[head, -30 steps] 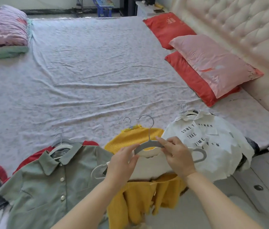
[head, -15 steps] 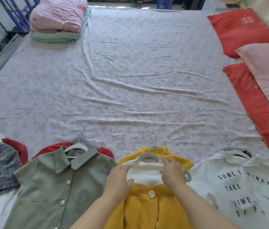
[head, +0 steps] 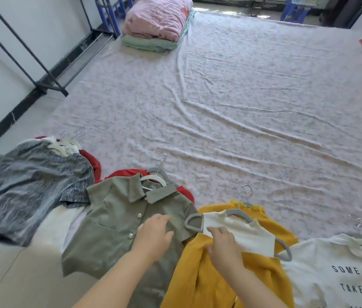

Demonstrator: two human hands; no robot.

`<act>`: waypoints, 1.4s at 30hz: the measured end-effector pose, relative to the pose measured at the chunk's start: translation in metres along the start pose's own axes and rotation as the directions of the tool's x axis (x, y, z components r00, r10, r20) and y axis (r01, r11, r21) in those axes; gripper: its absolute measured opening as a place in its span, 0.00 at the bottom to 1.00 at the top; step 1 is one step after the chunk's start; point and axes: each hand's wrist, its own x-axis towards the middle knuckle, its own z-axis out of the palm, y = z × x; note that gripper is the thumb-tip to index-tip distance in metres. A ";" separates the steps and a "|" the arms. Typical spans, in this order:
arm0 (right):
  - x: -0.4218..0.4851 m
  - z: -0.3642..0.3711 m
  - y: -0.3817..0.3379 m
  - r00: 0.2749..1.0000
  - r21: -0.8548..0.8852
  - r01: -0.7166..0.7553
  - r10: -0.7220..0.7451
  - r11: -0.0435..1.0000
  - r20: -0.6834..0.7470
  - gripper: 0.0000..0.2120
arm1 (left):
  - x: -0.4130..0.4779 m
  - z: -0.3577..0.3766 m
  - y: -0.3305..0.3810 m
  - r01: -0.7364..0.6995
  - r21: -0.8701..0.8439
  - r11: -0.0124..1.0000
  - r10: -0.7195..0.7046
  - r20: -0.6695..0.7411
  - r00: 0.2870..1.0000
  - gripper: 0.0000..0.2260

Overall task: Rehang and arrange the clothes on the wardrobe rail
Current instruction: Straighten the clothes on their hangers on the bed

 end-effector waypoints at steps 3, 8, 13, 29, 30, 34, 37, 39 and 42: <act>-0.002 0.008 -0.047 0.998 -0.013 0.068 -0.068 0.998 -0.004 0.22 | -0.015 -0.022 -0.038 0.018 0.005 1.000 -0.018 -0.043 0.999 0.20; -0.006 0.041 -0.136 0.990 -0.102 0.144 -0.142 0.984 0.021 0.21 | -0.043 -0.052 -0.129 0.068 -0.043 0.997 -0.071 -0.082 0.994 0.20; -0.012 0.094 -0.234 0.994 -0.159 0.112 -0.112 0.981 0.010 0.22 | -0.071 -0.083 -0.244 0.059 -0.020 0.998 -0.060 -0.083 0.995 0.20; 0.024 0.189 -0.481 0.985 -0.191 0.172 -0.162 0.966 0.067 0.22 | -0.090 -0.187 -0.501 0.204 -0.053 0.977 -0.209 -0.089 0.974 0.21; 0.034 0.191 -0.489 0.984 -0.183 0.177 -0.168 0.967 0.065 0.22 | -0.083 -0.192 -0.509 0.207 -0.053 0.977 -0.211 -0.087 0.974 0.21; 0.086 0.199 -0.518 0.983 -0.122 0.174 -0.164 0.977 0.087 0.22 | -0.046 -0.218 -0.535 0.208 -0.039 0.977 -0.210 -0.070 0.975 0.21; 0.131 0.200 -0.541 0.984 -0.087 0.158 -0.149 0.984 0.096 0.22 | -0.011 -0.240 -0.552 0.195 -0.040 0.980 -0.197 -0.058 0.979 0.21; 0.159 0.200 -0.555 0.986 -0.080 0.138 -0.128 0.987 0.111 0.22 | 0.014 -0.255 -0.561 0.189 -0.046 0.981 -0.191 -0.053 0.980 0.20; 0.204 0.199 -0.570 0.987 -0.085 0.116 -0.105 0.990 0.124 0.21 | 0.051 -0.270 -0.571 0.188 -0.058 0.980 -0.191 -0.052 0.980 0.21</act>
